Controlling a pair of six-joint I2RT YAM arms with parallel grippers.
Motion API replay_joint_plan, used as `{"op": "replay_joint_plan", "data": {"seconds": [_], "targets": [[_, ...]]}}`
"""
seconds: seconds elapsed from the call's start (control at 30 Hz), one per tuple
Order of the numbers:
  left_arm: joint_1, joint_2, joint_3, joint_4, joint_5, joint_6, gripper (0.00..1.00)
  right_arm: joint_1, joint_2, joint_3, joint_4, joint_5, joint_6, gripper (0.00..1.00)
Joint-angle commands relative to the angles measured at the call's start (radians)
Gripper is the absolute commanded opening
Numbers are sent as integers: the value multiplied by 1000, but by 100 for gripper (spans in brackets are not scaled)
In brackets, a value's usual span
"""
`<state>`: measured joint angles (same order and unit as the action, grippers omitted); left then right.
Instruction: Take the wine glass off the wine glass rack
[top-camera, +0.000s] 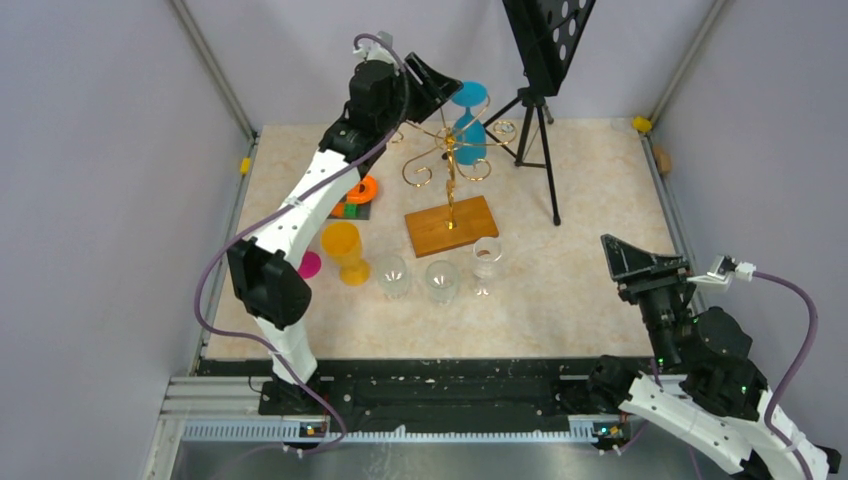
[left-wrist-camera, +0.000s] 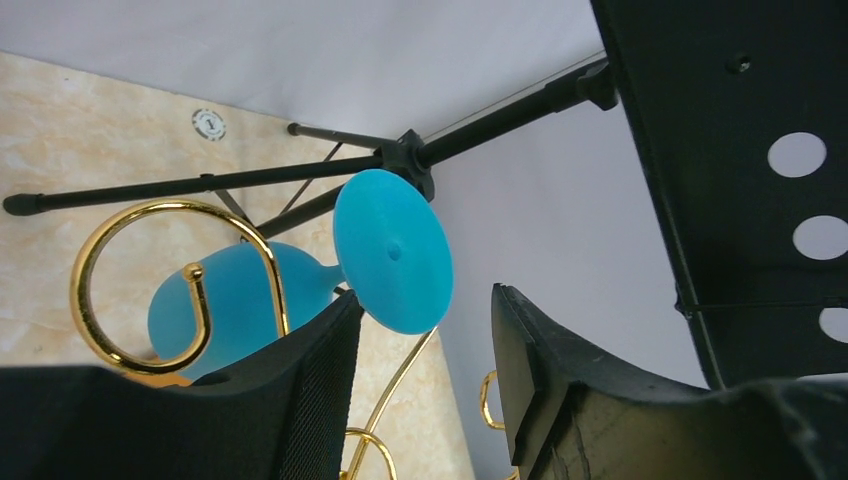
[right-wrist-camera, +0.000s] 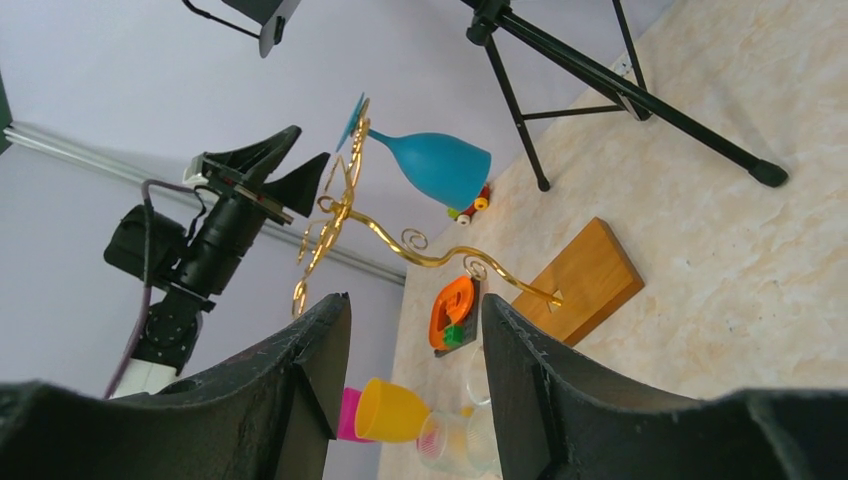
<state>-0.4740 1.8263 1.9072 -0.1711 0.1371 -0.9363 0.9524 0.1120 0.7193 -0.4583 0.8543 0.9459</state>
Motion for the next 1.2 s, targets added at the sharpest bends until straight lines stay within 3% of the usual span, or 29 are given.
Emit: {"op": "replay_joint_plan", "data": {"seconds": [0.0,0.37,0.83,1.17], "targets": [[-2,15,25,98,23,-41,55,-6,-16,-4,11,17,1,52],[-3,16,3,81,-38,-70,61,-6,-30,-9,-3,29,14,51],[-4,18,-30,102,-28,-77,60,-6,-31,-24,1,35,28,50],[-2,64,-36,193,48,-187,37,-5,-38,-21,-8,37,32,50]]}}
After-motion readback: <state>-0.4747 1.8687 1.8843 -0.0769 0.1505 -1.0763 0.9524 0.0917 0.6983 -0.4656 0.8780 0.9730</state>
